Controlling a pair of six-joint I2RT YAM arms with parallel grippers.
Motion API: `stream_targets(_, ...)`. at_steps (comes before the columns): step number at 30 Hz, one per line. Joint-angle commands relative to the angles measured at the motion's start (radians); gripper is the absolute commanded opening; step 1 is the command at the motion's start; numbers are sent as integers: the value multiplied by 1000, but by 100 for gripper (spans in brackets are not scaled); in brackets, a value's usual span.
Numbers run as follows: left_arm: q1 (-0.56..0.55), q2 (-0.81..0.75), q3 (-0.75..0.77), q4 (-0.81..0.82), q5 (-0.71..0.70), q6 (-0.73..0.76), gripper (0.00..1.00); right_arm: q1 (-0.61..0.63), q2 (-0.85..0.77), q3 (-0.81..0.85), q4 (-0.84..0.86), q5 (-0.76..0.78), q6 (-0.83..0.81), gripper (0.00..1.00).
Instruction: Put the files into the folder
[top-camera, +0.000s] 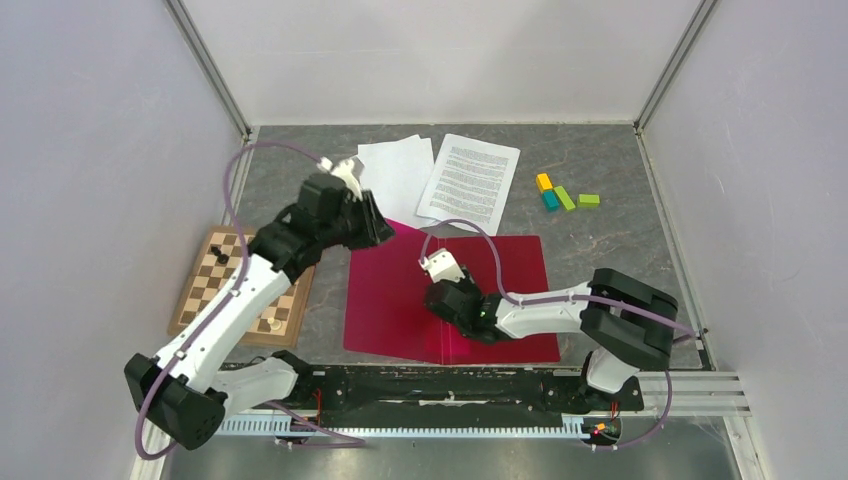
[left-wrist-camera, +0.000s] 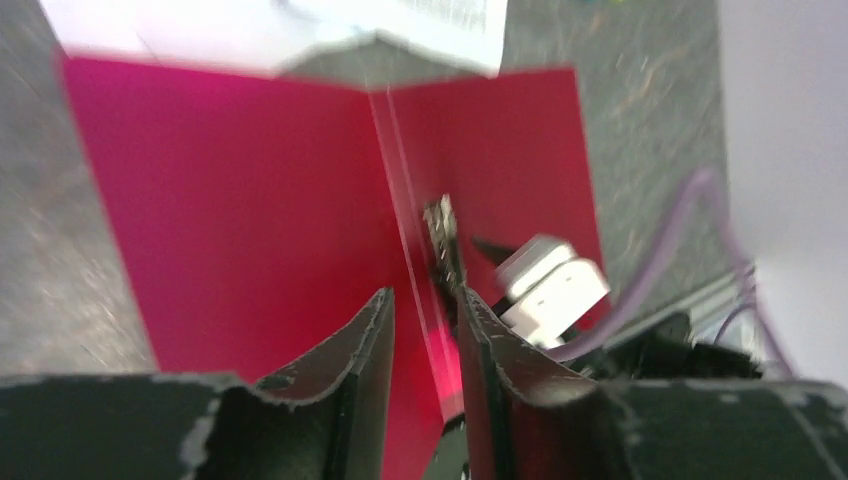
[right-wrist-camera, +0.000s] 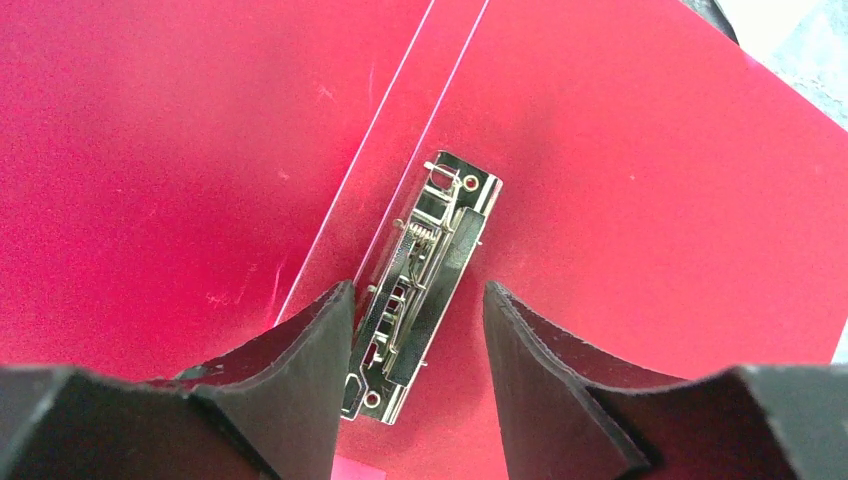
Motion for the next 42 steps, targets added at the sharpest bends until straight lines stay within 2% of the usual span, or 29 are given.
stream_targets(1,-67,-5,-218,127,47,-145,33,-4,-68,-119,1,-3,-63,53)
stream_targets(8,-184,56,-485,326,-30,-257,16,-63,-223,-300,195,-122,-148,52)
stream_targets(14,-282,195,-569,461,-134,-339,3,-134,-239,-308,244,-221,-188,51)
stream_targets(19,-338,262,-582,487,-206,-411,2,-167,-247,-272,194,-293,-178,51)
stream_targets(29,-407,292,-544,391,-342,-515,2,-167,-365,-121,-84,-288,-85,53)
stream_targets(33,-418,330,-524,364,-345,-535,2,-167,-390,-106,-160,-287,-48,52)
stream_targets(42,-429,326,-516,350,-368,-530,2,-166,-354,-129,-193,-330,25,30)
